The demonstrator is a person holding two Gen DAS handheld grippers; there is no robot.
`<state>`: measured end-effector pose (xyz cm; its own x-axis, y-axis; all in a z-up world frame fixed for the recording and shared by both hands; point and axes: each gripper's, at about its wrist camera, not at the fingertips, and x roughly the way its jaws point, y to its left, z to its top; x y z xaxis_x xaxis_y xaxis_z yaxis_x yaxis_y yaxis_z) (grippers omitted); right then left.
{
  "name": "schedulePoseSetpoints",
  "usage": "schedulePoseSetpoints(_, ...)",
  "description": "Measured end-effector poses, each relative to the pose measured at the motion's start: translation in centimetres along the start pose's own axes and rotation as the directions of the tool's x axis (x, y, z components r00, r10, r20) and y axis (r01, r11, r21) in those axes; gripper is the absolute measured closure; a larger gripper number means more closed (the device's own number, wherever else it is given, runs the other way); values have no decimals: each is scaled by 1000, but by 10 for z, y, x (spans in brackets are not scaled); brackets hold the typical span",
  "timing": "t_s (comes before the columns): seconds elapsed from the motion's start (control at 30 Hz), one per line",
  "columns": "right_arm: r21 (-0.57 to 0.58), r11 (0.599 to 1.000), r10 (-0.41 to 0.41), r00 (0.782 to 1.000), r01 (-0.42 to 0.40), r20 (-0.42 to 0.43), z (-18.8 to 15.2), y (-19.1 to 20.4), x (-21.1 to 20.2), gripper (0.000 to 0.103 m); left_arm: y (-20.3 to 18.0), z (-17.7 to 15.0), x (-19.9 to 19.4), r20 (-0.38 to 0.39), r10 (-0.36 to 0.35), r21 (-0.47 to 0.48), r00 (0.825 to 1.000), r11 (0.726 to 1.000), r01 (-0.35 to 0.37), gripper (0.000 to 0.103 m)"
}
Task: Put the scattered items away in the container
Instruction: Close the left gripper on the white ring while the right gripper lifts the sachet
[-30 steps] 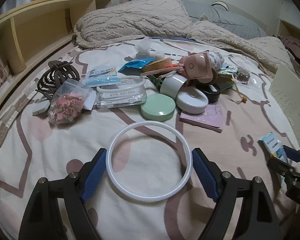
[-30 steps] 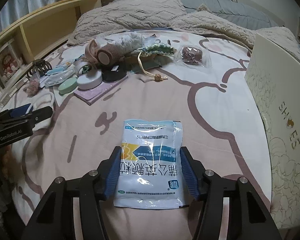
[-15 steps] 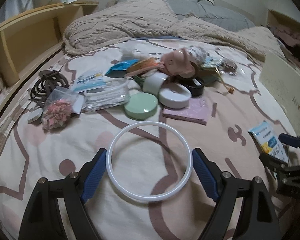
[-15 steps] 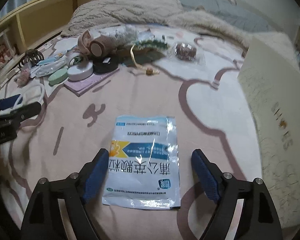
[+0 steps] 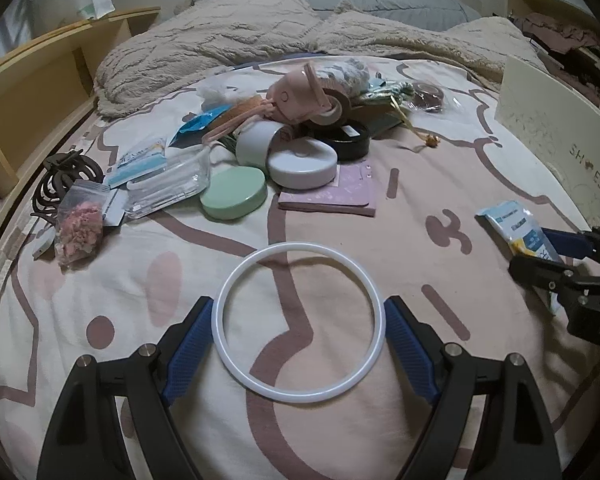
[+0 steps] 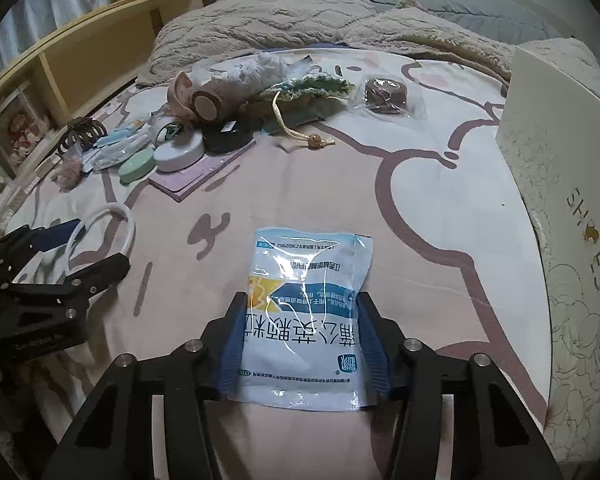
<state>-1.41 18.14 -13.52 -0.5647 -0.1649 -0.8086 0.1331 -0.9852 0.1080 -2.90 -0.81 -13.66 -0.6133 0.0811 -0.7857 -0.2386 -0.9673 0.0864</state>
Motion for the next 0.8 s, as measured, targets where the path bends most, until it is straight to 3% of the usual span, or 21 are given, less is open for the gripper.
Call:
schedulePoseSetpoints(0.47,42,999,30,999,-31,37,4,-5,-11,52,0,-2,0,0,4,6,1000,1000,-4,14)
schedulePoseSetpoints(0.8,44,998,47,991,-53,124,17,-4,-38,52,1,-1,-4,16,-14,-14,1000,1000,15,18)
